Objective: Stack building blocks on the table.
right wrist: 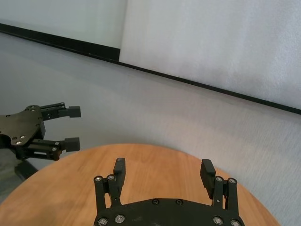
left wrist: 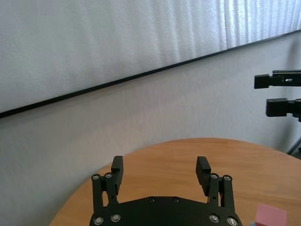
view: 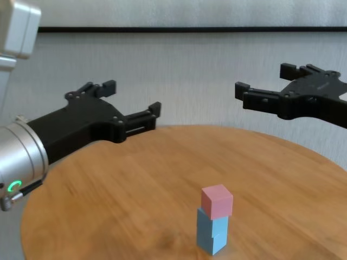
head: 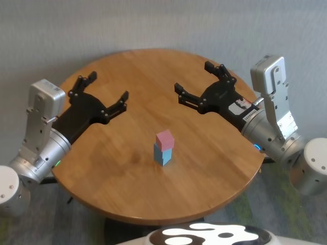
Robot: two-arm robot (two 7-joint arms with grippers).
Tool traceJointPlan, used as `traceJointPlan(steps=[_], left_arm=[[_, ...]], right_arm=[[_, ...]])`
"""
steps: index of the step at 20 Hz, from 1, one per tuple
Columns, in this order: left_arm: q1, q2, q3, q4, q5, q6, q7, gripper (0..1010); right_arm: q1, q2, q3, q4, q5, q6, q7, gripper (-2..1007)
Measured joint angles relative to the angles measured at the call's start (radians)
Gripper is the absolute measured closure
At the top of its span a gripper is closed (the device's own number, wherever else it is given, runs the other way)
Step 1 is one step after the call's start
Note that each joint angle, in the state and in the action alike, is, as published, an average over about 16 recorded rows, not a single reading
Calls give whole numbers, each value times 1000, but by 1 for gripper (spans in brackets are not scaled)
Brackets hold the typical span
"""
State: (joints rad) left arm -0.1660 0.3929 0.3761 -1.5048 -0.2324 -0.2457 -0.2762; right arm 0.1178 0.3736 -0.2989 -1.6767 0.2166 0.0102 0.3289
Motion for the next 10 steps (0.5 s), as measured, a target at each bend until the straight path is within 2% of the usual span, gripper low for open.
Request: traceJointPlan(steps=[10], left_arm=[[22,-7,-20,-17,34,1,41,9]], right_arm=[[0,2,-3,-1,-8,-9,7,0]])
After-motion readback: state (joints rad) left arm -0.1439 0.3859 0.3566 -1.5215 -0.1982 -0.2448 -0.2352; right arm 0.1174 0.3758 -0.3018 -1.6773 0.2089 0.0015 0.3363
